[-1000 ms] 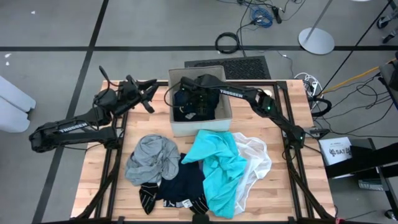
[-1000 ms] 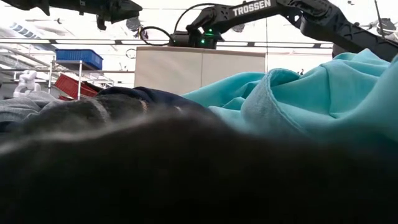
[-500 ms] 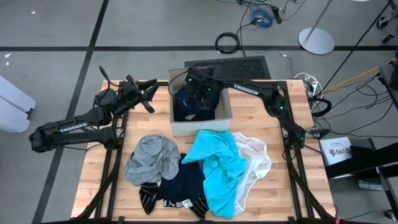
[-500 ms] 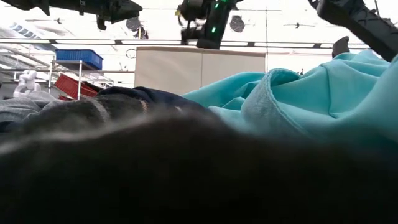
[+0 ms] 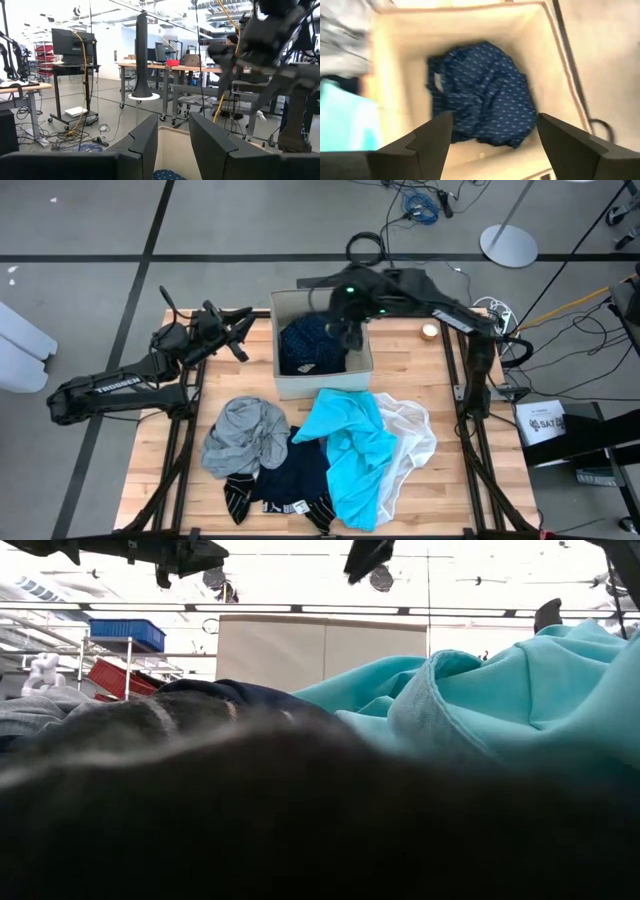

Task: Sort clothes
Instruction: Put the light blue shorts into the laundry bin

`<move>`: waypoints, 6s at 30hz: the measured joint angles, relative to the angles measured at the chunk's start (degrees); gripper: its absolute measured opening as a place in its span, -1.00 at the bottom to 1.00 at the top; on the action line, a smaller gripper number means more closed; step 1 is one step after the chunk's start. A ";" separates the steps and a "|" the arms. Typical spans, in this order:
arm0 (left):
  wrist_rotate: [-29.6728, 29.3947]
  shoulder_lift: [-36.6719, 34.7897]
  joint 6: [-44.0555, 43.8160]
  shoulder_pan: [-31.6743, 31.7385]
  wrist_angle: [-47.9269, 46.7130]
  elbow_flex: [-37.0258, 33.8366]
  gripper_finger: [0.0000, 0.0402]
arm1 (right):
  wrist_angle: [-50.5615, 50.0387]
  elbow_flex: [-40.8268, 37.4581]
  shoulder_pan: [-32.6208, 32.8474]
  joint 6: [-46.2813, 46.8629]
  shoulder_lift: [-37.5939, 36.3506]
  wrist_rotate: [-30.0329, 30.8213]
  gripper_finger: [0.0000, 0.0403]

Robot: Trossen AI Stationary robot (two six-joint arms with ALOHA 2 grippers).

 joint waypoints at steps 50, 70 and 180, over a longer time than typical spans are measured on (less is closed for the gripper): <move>4.48 20.26 2.38 -31.87 3.64 10.37 -0.41 | 42.72 -69.66 49.87 49.76 -33.72 5.21 0.38; 11.52 53.92 10.70 -40.70 -10.44 28.69 -0.41 | 67.02 -83.38 51.36 51.43 -30.63 4.87 0.38; 5.95 49.33 -3.46 -49.59 -94.59 77.07 -1.00 | 41.67 -86.19 50.05 71.56 -29.42 22.45 0.22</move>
